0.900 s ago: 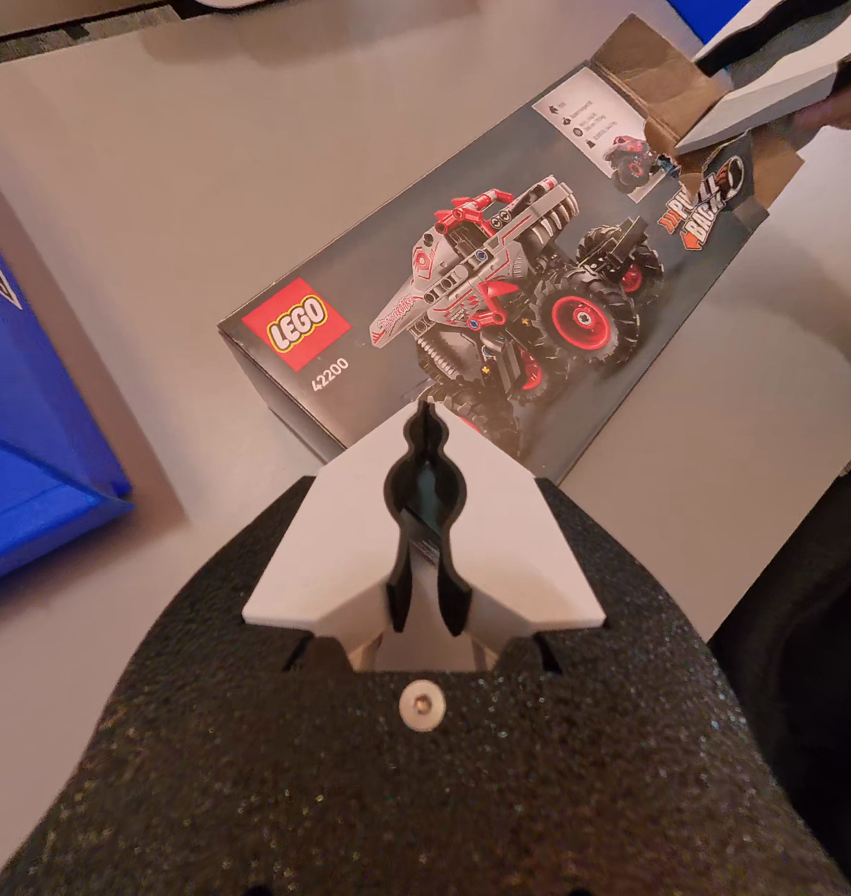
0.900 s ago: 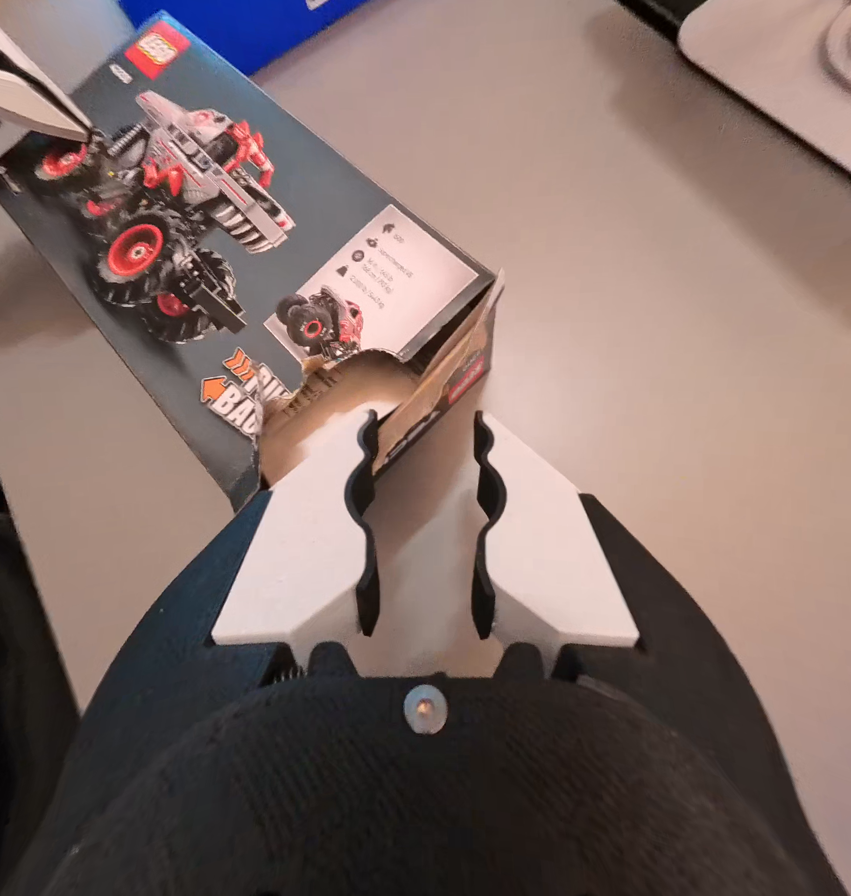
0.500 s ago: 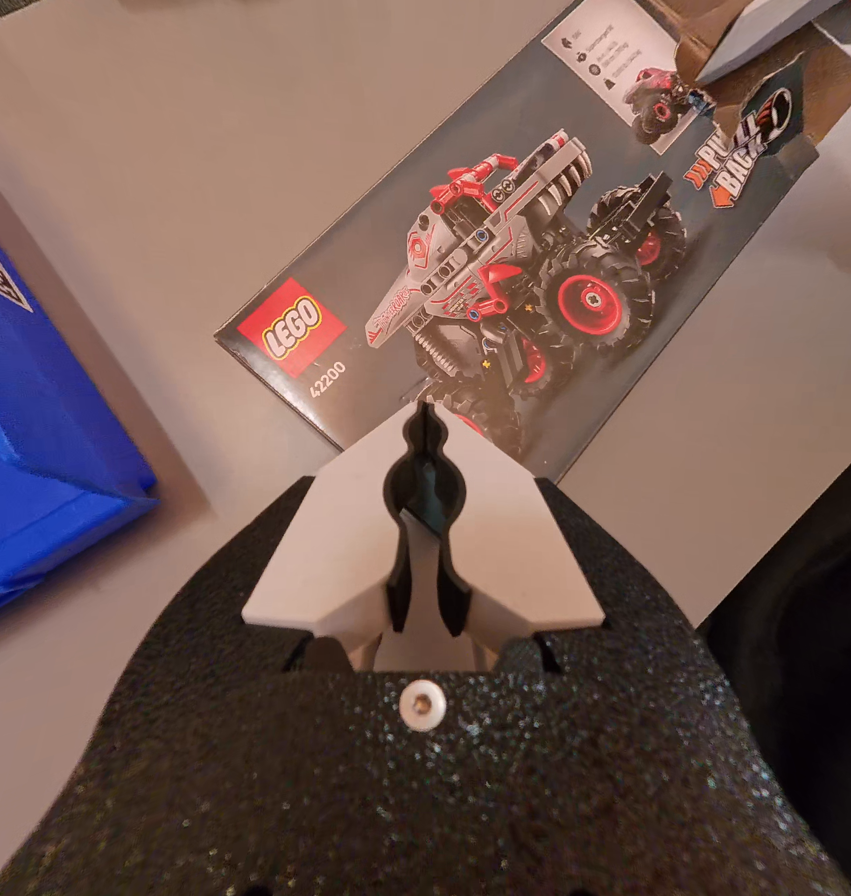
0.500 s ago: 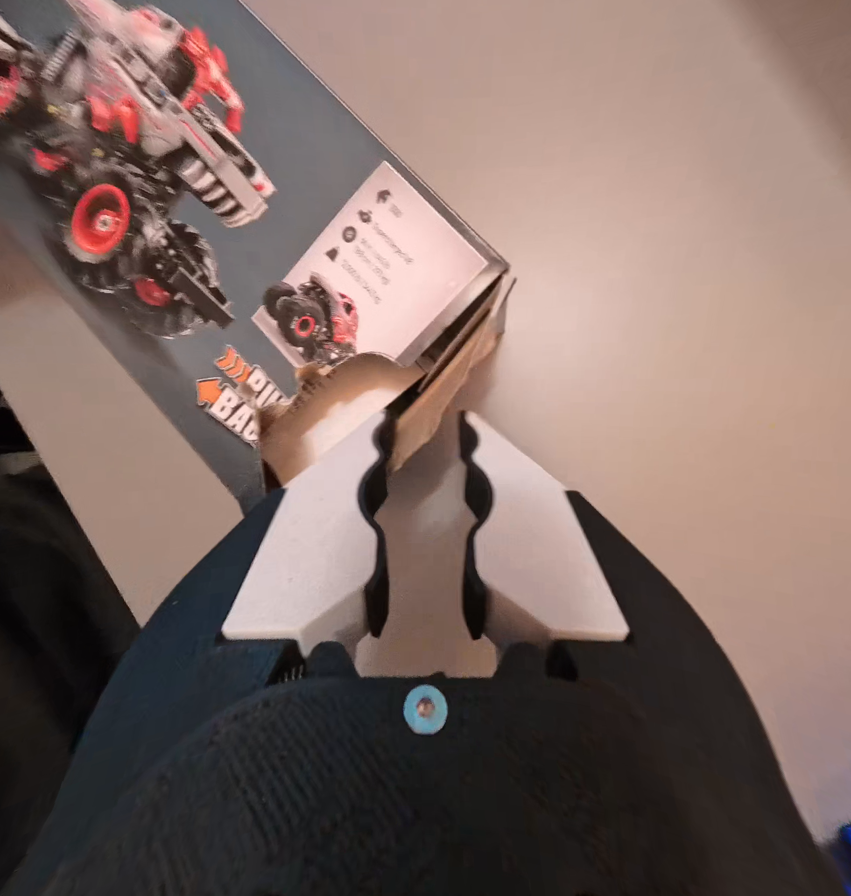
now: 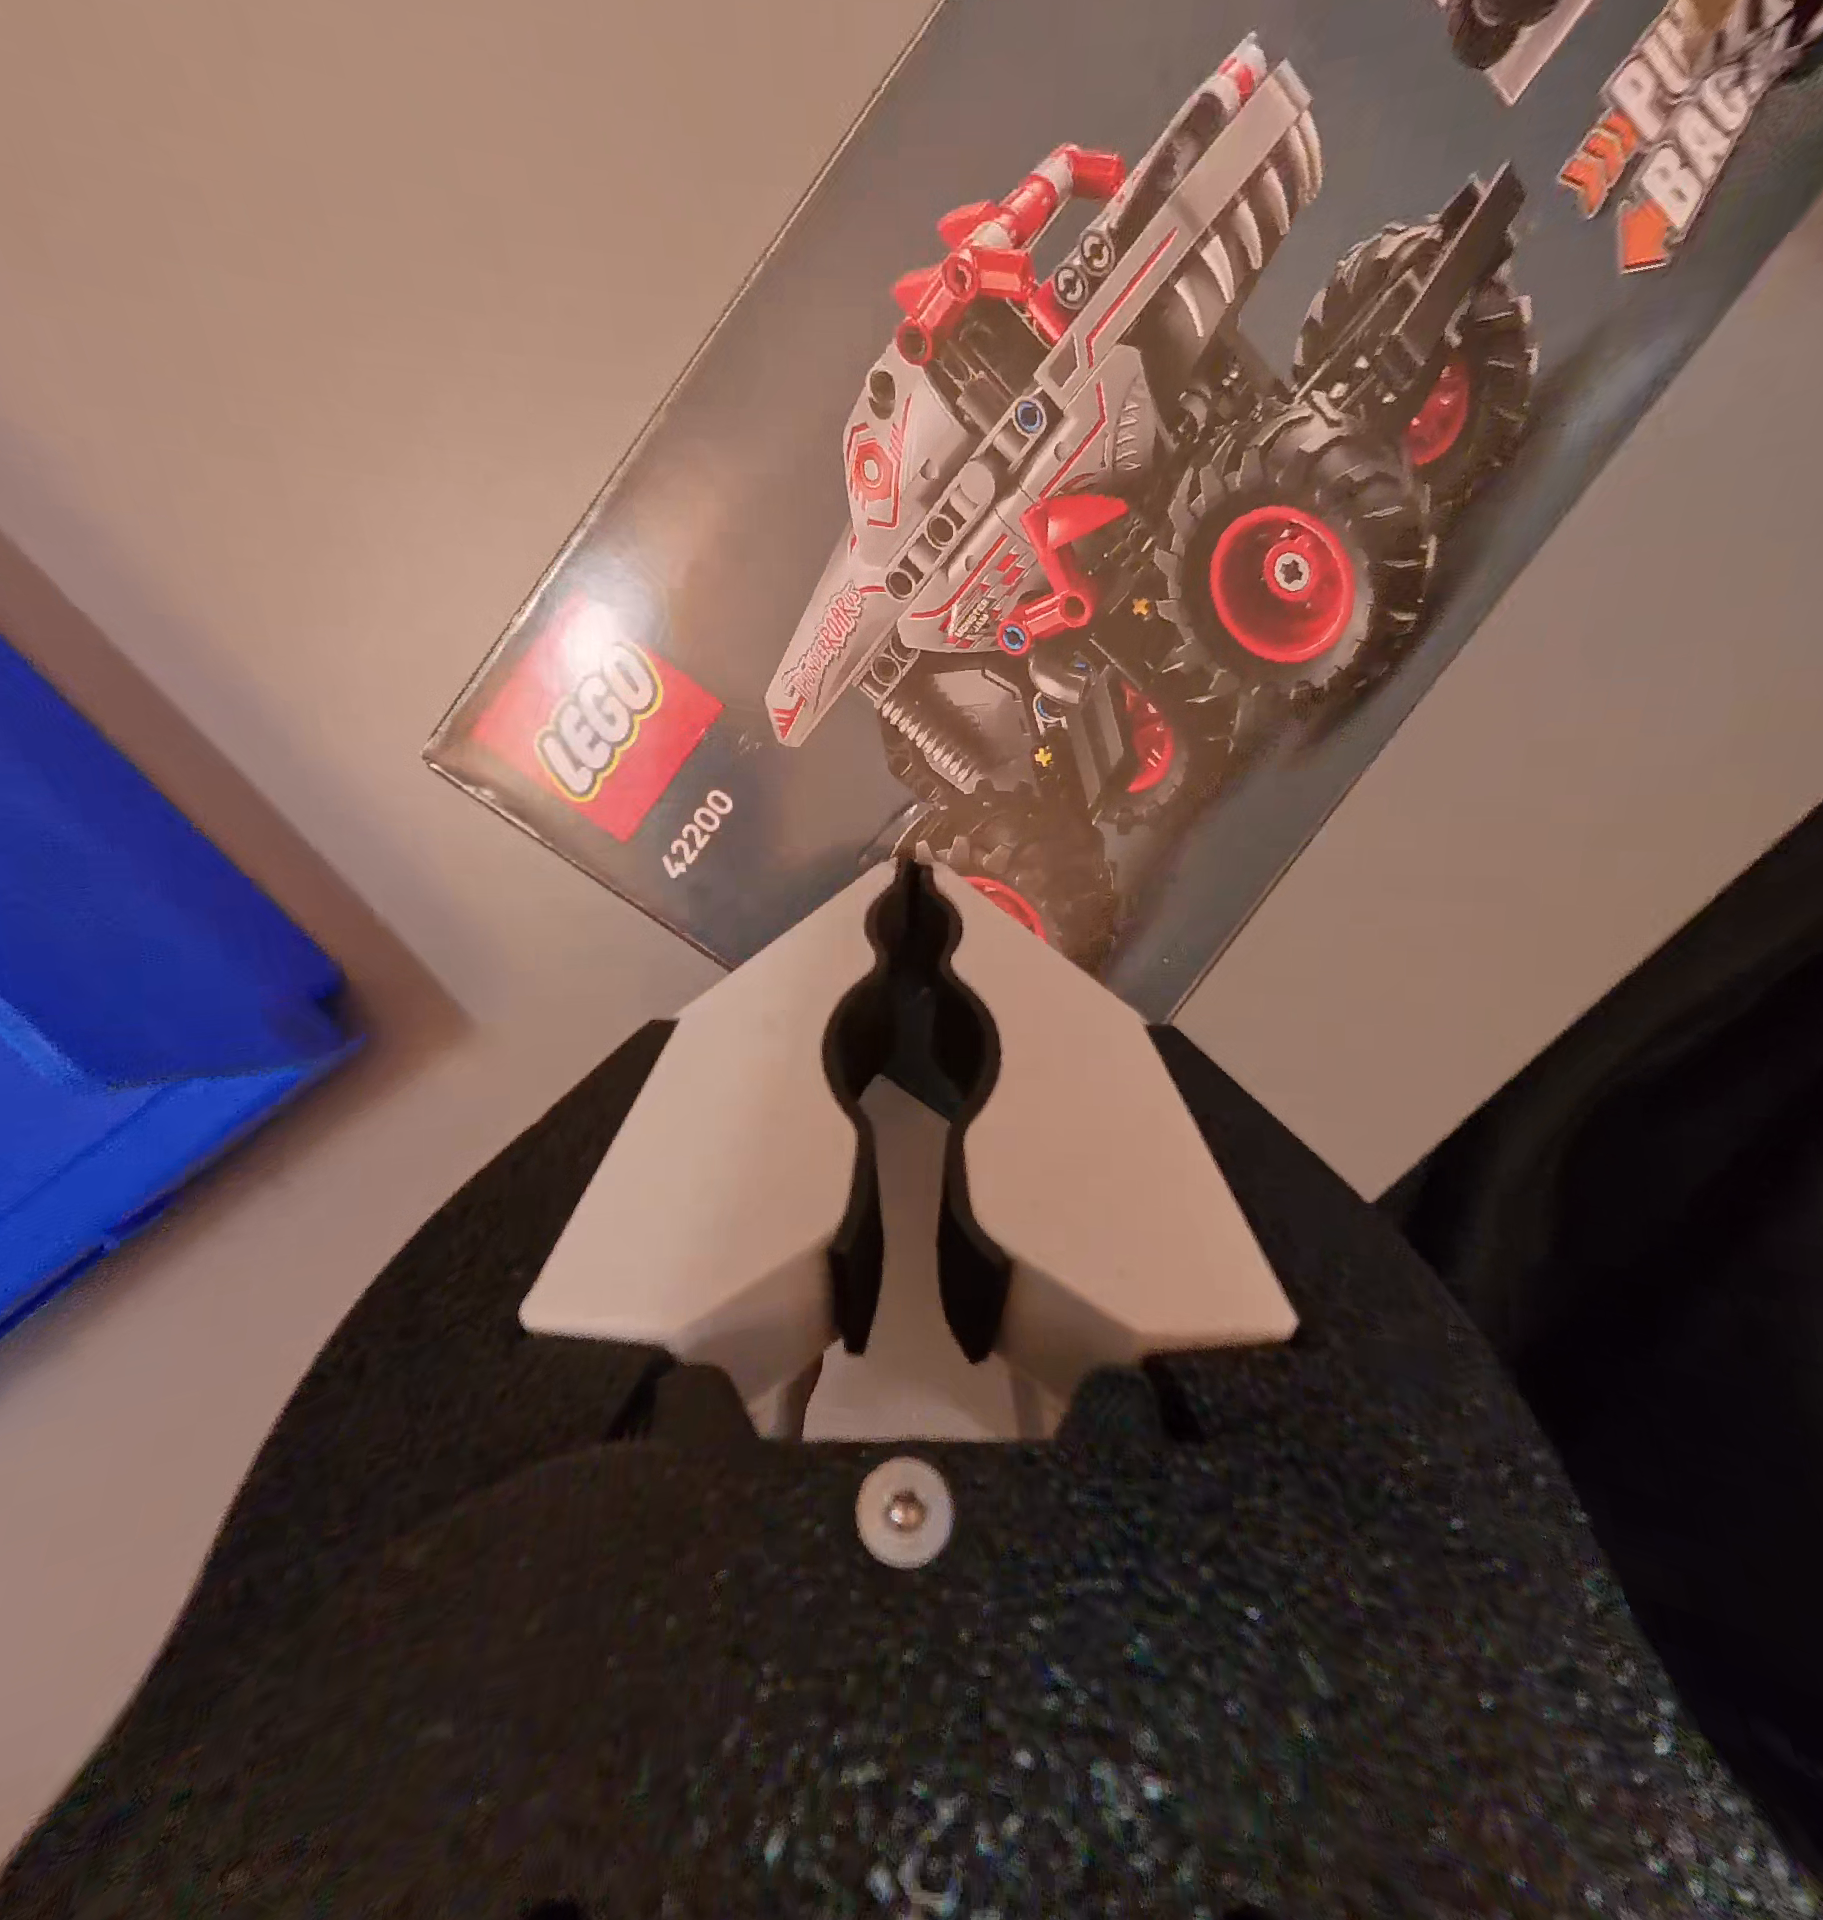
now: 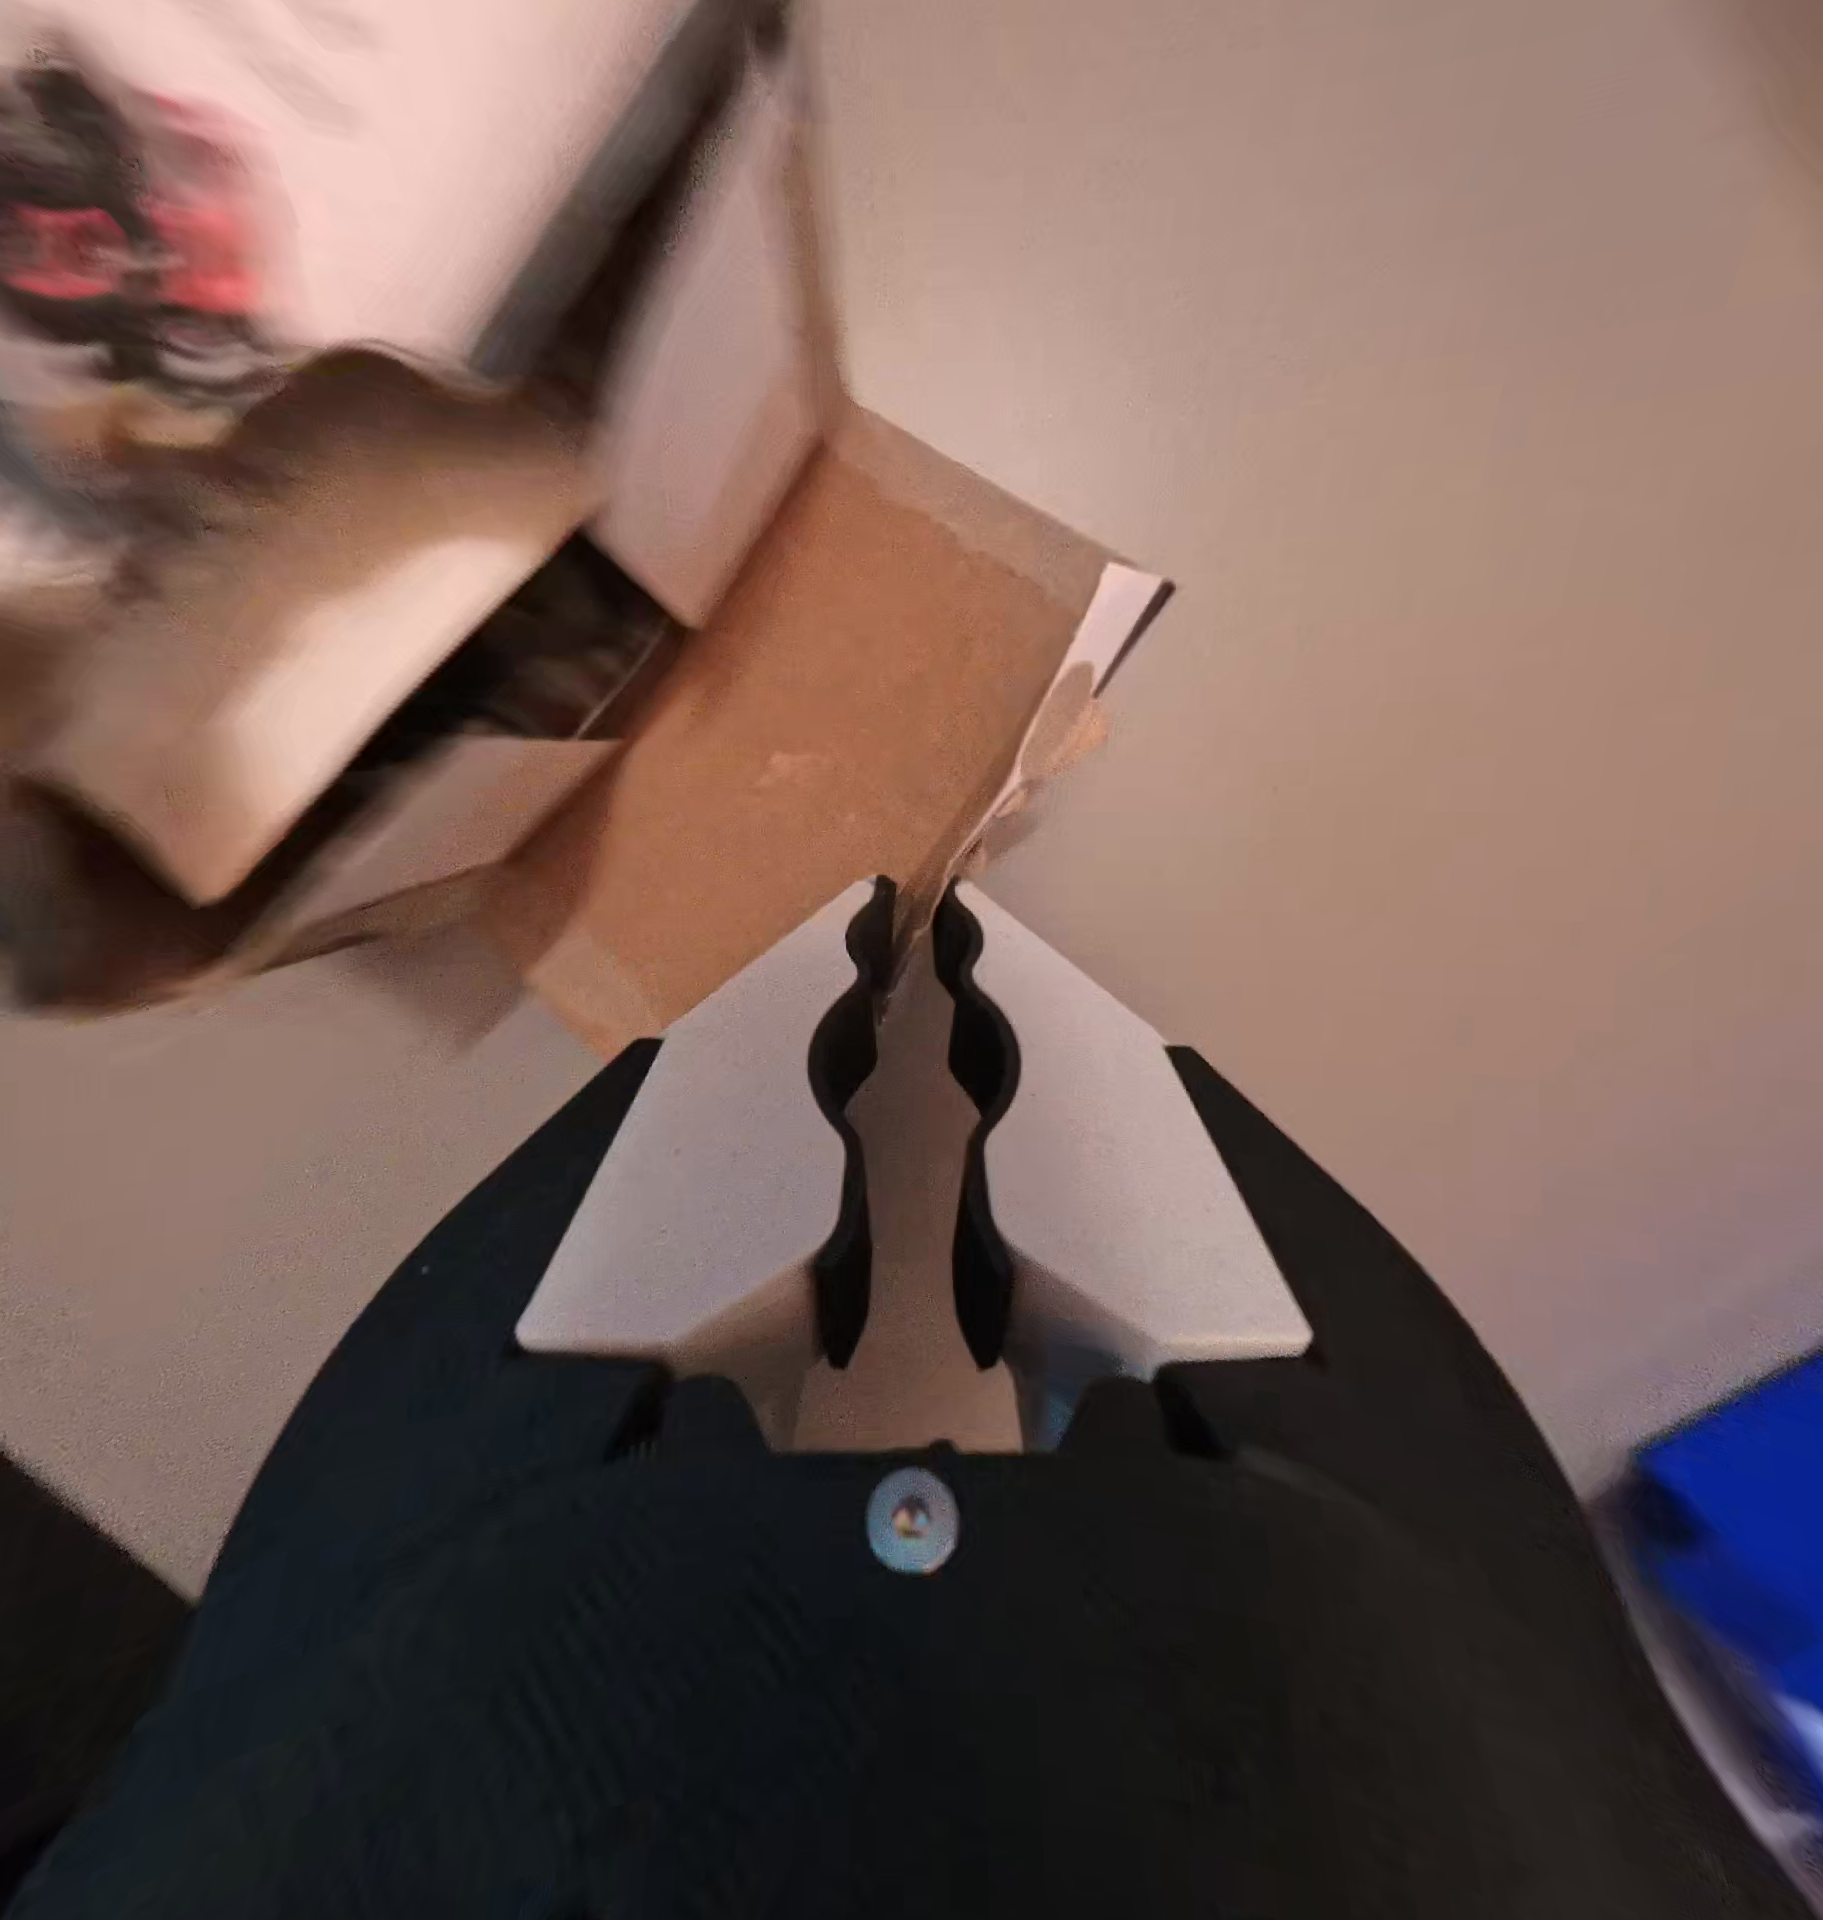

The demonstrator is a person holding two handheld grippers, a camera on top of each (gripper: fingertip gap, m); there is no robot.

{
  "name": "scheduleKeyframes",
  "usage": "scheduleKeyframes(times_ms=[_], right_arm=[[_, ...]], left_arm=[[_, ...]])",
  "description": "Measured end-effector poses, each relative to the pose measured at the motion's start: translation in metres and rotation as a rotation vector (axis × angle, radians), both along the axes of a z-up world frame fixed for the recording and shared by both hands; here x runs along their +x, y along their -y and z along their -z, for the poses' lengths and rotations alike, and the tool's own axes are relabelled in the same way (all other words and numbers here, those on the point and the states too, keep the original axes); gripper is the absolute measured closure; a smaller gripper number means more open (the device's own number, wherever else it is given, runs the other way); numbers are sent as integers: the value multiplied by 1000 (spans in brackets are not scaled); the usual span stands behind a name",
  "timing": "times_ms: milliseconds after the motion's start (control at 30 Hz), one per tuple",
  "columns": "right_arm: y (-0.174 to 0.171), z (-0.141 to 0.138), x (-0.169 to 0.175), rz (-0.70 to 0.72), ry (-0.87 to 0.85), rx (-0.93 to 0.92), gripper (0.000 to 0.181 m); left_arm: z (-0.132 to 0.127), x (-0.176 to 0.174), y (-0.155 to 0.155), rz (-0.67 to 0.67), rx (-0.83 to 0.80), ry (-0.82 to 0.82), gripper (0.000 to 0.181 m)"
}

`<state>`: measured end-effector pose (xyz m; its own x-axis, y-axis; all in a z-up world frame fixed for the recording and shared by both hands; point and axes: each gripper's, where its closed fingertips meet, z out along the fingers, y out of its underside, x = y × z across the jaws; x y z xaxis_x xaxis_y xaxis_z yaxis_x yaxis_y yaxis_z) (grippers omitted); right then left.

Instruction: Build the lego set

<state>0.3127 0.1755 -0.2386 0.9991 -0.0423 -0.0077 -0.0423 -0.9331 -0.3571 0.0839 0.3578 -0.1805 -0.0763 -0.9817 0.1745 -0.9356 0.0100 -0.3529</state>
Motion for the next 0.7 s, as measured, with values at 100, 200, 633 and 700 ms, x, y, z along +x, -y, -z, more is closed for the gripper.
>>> scheduleKeyframes(times_ms=[100,200,633,700], right_arm=[[3,7,0,72,-110,193,175],[10,-15,-10,70,-284,358,174],[-5,-129,-48,-202,-10,683,181],[-5,-75,-44,-235,-16,460,181]], left_arm=[[0,0,-1,53,-17,-39,181],[-1,1,2,44,-118,-1,181],[-2,4,4,71,-221,126,181],[-2,6,2,69,-216,122,181]])
